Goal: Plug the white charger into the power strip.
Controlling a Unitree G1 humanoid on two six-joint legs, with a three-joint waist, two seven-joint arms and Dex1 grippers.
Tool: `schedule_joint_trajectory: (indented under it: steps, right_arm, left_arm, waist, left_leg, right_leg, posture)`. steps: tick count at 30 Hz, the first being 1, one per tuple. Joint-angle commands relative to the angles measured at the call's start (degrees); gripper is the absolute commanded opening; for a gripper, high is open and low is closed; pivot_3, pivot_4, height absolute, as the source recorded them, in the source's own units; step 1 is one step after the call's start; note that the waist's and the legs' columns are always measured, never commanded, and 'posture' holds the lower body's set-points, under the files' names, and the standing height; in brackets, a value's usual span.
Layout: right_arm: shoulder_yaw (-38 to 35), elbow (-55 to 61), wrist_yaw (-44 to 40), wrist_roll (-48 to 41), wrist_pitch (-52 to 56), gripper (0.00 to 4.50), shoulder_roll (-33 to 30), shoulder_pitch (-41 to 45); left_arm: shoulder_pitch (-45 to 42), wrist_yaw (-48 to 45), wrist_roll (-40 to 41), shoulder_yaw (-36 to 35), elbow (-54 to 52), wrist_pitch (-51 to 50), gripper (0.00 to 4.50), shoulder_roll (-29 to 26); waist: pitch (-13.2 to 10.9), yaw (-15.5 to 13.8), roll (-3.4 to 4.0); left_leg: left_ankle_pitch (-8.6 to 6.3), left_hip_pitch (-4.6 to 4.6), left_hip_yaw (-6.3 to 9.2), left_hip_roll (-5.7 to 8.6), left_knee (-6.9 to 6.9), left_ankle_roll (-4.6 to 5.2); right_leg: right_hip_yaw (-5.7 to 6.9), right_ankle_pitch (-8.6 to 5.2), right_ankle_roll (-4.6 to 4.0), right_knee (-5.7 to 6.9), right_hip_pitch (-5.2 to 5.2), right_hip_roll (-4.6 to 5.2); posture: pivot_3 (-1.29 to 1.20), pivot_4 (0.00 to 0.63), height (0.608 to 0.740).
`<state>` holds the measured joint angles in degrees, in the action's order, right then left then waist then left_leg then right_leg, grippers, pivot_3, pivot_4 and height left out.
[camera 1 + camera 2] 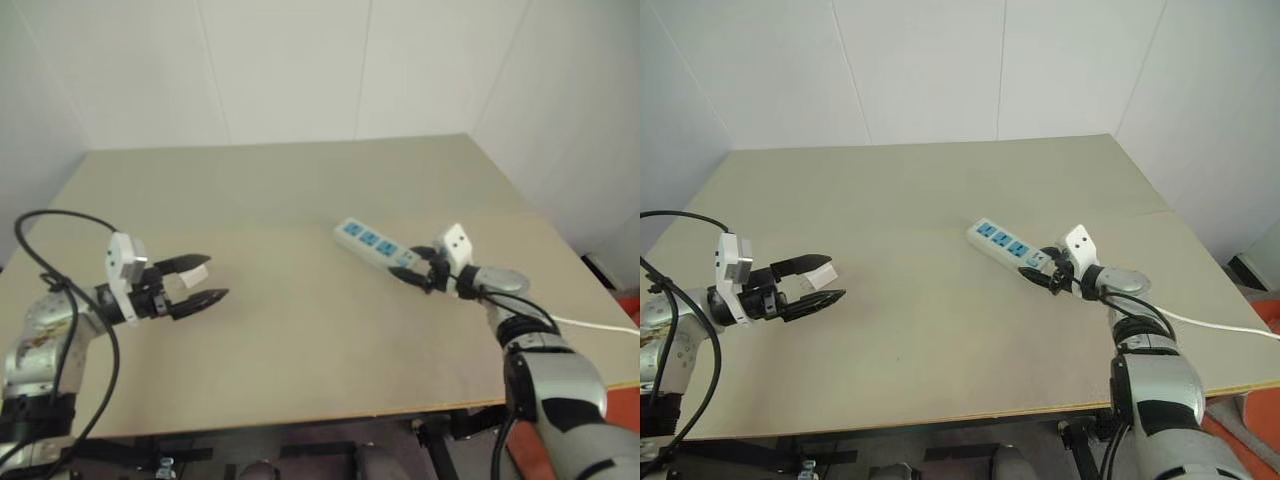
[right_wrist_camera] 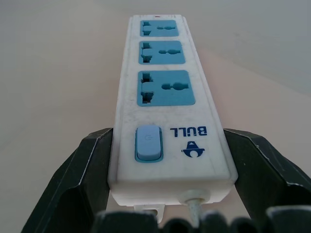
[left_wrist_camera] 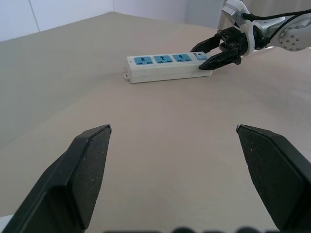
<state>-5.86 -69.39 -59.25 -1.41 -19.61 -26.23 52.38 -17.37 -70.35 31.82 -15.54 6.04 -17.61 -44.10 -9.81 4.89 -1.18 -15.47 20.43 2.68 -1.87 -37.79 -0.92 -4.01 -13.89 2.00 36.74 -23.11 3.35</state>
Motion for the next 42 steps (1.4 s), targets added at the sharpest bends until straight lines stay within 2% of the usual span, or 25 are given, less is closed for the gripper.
schedule_joint_trajectory:
  steps: [1,7,10,14,16,18,22,25,32,37,42]
  right_arm:
    - [1.02,7.25,-3.88,-2.06,-1.03,3.37,2.01,-2.50]
    - [4.55,21.80,-6.12,-3.41,4.56,3.37,5.04,-10.14]
    - [5.19,25.06,-7.53,-4.70,7.10,3.37,5.47,-12.41]
    - [6.74,28.19,-13.61,-7.16,9.64,3.37,4.76,-13.88]
    - [7.46,29.19,-16.19,-8.02,10.70,4.10,4.26,-14.11]
    - [7.80,29.59,-17.81,-8.81,11.52,4.46,4.14,-14.00]
    - [7.49,29.46,-16.36,-8.86,9.39,4.46,4.78,-13.87]
    - [7.48,29.63,-11.71,-6.84,4.20,4.46,5.21,-14.42]
    - [4.44,31.65,-15.54,-13.44,5.44,4.46,4.05,-15.30]
    - [5.25,34.02,-18.76,-14.69,7.15,4.46,2.65,-17.70]
    - [6.17,32.04,-17.67,-13.02,5.13,4.46,3.23,-17.73]
  left_arm:
    - [-0.90,-0.15,0.88,0.07,-1.55,-0.15,4.50,-0.08]
    - [-1.03,0.06,0.97,0.85,-1.90,-0.48,4.50,0.27]
    - [-1.12,0.40,1.08,1.09,-2.26,-0.72,4.50,0.59]
    - [-0.63,0.70,1.31,1.12,-2.95,-1.03,4.50,0.96]
    - [-0.51,0.81,1.25,1.11,-3.16,-1.13,4.50,1.16]
    - [-0.60,0.98,1.18,1.07,-3.17,-1.19,4.50,1.33]
    - [-0.73,1.25,1.15,1.01,-3.21,-1.21,4.50,1.47]
    - [-0.69,1.53,1.01,1.00,-3.27,-1.15,4.50,1.53]
    - [-0.22,1.87,1.08,0.86,-3.74,-1.27,4.50,1.38]
    - [-0.69,1.45,0.83,1.28,-3.44,-1.51,4.50,0.96]
    - [-1.67,1.27,0.42,1.99,-2.98,-1.49,4.50,0.95]
  waist:
    - [0.00,0.17,0.00]
    - [0.01,0.44,0.01]
    - [0.01,0.39,0.01]
    - [0.01,0.45,0.01]
    - [0.01,0.47,0.01]
    - [0.01,0.43,0.00]
    - [0.01,0.39,0.00]
    - [0.01,0.40,0.00]
    - [0.01,0.10,0.00]
    - [0.00,-0.66,0.00]
    - [0.01,-0.87,0.00]
  left_leg:
    - [0.00,0.00,0.01,0.00,0.00,0.00]
    - [0.00,0.00,0.06,0.00,0.00,0.00]
    - [0.00,-0.03,0.08,0.00,0.00,0.00]
    - [0.00,-0.04,0.07,0.00,0.00,0.00]
    - [0.00,-0.04,0.07,0.00,0.00,0.00]
    - [0.00,-0.04,0.08,0.00,0.00,0.00]
    - [0.00,-0.04,0.08,0.01,0.00,0.00]
    - [0.00,-0.03,0.08,0.01,0.00,0.00]
    - [0.00,-0.02,0.08,0.01,0.00,0.00]
    - [0.00,-0.03,0.07,0.01,0.00,0.00]
    - [0.00,-0.06,0.07,0.01,0.00,0.00]
  right_leg:
    - [0.00,0.00,0.00,0.00,0.00,0.00]
    - [0.02,0.00,0.00,0.03,-0.01,0.00]
    - [0.04,0.00,0.00,0.05,0.01,0.00]
    - [0.03,0.00,0.00,0.04,0.02,0.00]
    - [0.03,0.00,0.00,0.03,0.02,-0.01]
    - [0.04,0.00,0.00,0.04,0.01,-0.01]
    - [0.03,0.00,0.00,0.04,0.01,0.00]
    - [0.03,0.00,0.00,0.04,0.00,0.00]
    - [0.03,0.00,0.00,0.02,0.00,0.01]
    - [0.04,0.00,0.01,0.01,0.00,0.00]
    - [0.04,0.00,0.01,0.03,0.01,-0.01]
  posture:
    - [0.00,0.150,0.740]
    - [0.00,0.150,0.740]
    - [0.00,0.150,0.740]
    - [0.00,0.150,0.740]
    - [0.00,0.150,0.740]
    - [0.00,0.150,0.740]
    - [0.00,0.150,0.740]
    - [0.00,0.150,0.740]
    - [0.00,0.150,0.740]
    - [0.00,0.150,0.740]
    - [0.00,0.150,0.740]
